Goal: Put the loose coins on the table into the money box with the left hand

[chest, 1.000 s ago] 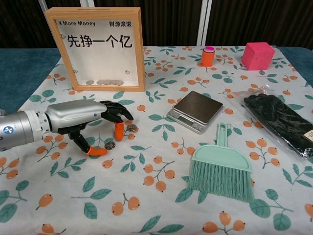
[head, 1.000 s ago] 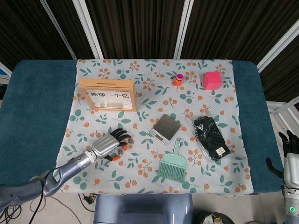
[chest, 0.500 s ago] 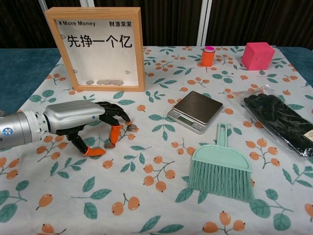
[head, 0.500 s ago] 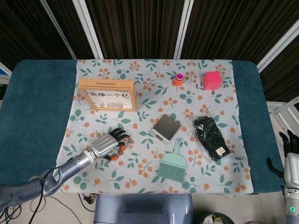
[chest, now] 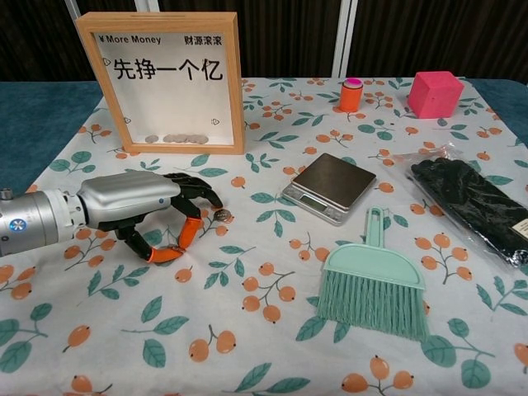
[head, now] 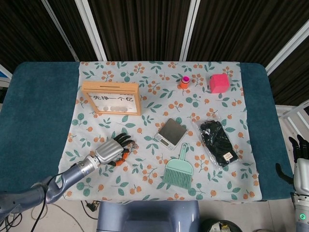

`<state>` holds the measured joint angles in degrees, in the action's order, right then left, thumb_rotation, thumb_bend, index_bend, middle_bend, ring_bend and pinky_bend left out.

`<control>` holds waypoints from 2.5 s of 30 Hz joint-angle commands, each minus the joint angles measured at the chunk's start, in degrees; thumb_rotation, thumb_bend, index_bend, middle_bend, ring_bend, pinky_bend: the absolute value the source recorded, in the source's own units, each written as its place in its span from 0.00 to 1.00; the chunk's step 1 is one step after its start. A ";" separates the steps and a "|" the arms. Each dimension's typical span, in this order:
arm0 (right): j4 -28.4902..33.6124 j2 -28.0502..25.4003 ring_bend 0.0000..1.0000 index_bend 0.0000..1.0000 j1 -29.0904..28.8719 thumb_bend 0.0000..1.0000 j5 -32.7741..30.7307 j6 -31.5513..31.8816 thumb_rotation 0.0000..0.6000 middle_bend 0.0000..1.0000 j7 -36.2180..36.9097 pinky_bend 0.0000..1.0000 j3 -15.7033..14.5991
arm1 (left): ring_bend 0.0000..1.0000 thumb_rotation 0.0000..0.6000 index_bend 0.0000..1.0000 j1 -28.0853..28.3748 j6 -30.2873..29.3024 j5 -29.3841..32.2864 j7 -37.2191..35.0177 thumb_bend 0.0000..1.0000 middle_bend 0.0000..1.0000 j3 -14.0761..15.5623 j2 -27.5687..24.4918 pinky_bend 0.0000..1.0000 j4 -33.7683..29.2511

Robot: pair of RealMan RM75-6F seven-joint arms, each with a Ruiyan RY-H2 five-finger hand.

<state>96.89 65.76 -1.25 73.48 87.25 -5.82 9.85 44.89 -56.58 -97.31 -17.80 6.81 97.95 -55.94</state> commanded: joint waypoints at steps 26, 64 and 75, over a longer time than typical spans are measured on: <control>0.41 -0.16 0.05 0.12 -0.17 0.39 -0.39 -0.74 1.00 0.03 -0.68 0.00 -0.29 | 0.00 1.00 0.61 0.03 0.52 2.14 2.39 0.48 0.14 -1.51 -2.97 0.00 -5.35; 1.32 -0.53 0.05 0.12 -0.38 0.39 -2.15 -1.73 1.00 0.03 -2.23 0.00 -0.32 | 0.00 1.00 0.57 -0.01 0.29 2.71 4.08 0.44 0.16 -2.23 -4.90 0.00 -8.93; 1.65 -0.70 0.05 0.12 -0.47 0.39 -2.60 -1.97 1.00 0.03 -2.78 0.00 -0.34 | 0.00 1.00 0.57 0.20 0.70 2.29 3.97 0.39 0.16 -1.80 -5.11 0.00 -9.09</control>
<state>98.54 65.06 -1.72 70.88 85.28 -8.59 9.51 45.09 -55.88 -95.03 -13.84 5.01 92.84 -65.03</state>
